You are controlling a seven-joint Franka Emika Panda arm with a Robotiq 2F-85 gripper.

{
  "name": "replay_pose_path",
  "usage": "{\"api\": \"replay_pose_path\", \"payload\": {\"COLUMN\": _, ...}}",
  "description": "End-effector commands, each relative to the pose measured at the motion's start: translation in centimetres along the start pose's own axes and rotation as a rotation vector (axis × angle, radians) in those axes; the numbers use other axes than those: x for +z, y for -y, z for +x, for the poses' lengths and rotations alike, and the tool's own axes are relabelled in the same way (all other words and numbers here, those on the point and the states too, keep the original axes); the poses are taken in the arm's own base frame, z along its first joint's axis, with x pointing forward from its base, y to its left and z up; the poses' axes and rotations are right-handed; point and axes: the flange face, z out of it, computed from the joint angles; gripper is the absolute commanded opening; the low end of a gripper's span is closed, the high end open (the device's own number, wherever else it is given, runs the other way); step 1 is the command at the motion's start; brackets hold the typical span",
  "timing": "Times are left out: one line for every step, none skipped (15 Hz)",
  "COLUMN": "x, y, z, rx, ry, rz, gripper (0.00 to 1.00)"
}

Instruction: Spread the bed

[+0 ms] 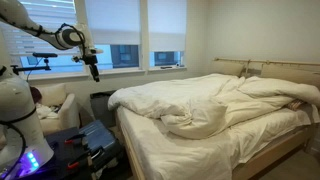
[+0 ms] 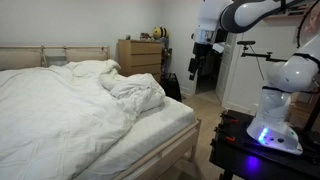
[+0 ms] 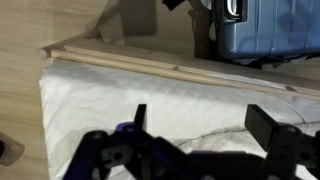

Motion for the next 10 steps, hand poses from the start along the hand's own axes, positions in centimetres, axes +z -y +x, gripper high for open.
{"api": "replay_pose_path", "payload": {"x": 0.0, "y": 0.0, "z": 0.0, "rx": 0.0, "ry": 0.001, "rz": 0.0, "gripper": 1.0}}
{"api": "replay_pose_path", "payload": {"x": 0.0, "y": 0.0, "z": 0.0, "rx": 0.0, "ry": 0.001, "rz": 0.0, "gripper": 1.0}}
{"api": "replay_pose_path", "payload": {"x": 0.0, "y": 0.1, "z": 0.1, "rx": 0.002, "ry": -0.015, "rz": -0.002, "gripper": 1.0}}
{"api": "replay_pose_path", "payload": {"x": 0.0, "y": 0.2, "z": 0.5, "rx": 0.035, "ry": -0.066, "rz": -0.001, "gripper": 1.0}}
{"api": "replay_pose_path", "payload": {"x": 0.0, "y": 0.2, "z": 1.1, "rx": 0.076, "ry": -0.112, "rz": 0.001, "gripper": 1.0}}
{"api": "replay_pose_path", "payload": {"x": 0.1, "y": -0.1, "z": 2.0, "rx": 0.122, "ry": -0.151, "rz": 0.0, "gripper": 1.0}}
{"api": "replay_pose_path", "payload": {"x": 0.1, "y": -0.4, "z": 2.7, "rx": 0.162, "ry": -0.196, "rz": -0.001, "gripper": 1.0}}
{"api": "replay_pose_path", "payload": {"x": 0.2, "y": -1.1, "z": 3.6, "rx": 0.204, "ry": -0.232, "rz": -0.007, "gripper": 1.0}}
{"api": "replay_pose_path", "payload": {"x": 0.4, "y": -1.7, "z": 4.3, "rx": 0.242, "ry": -0.265, "rz": -0.016, "gripper": 1.0}}
{"api": "replay_pose_path", "payload": {"x": 0.6, "y": -2.5, "z": 5.0, "rx": 0.277, "ry": -0.292, "rz": -0.029, "gripper": 1.0}}
